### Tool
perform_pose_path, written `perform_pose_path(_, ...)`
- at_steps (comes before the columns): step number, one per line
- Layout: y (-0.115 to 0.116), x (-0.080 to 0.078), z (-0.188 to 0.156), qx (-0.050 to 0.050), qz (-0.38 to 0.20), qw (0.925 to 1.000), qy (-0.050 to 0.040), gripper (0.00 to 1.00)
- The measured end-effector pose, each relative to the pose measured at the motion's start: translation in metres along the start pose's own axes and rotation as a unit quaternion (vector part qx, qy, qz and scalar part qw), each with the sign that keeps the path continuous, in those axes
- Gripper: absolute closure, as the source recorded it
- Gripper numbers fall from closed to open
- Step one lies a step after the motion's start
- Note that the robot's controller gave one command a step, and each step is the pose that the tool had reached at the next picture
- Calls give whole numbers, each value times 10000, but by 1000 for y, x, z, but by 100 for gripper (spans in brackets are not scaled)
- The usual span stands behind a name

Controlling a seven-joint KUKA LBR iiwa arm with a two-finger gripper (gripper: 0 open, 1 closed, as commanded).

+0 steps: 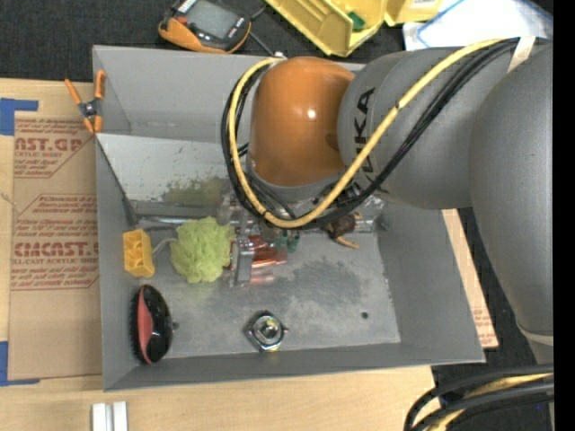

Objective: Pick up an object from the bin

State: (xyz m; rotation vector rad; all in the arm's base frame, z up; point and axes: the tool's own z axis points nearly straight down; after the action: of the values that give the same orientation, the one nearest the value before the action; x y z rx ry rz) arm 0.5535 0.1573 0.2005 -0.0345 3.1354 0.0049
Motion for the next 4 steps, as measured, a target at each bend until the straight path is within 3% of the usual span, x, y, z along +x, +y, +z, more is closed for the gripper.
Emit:
perform_pose_path(1,18,-34,42,-17,149,9999,10,0)
perform_pose_path(2,10,-38,36,-11,39,10000,-27,0)
perform_pose_path(3,20,-28,58,-26,1303,9915,-9,0)
perform_pose_path(4,20,-25,62,-27,1311,9914,-11,0)
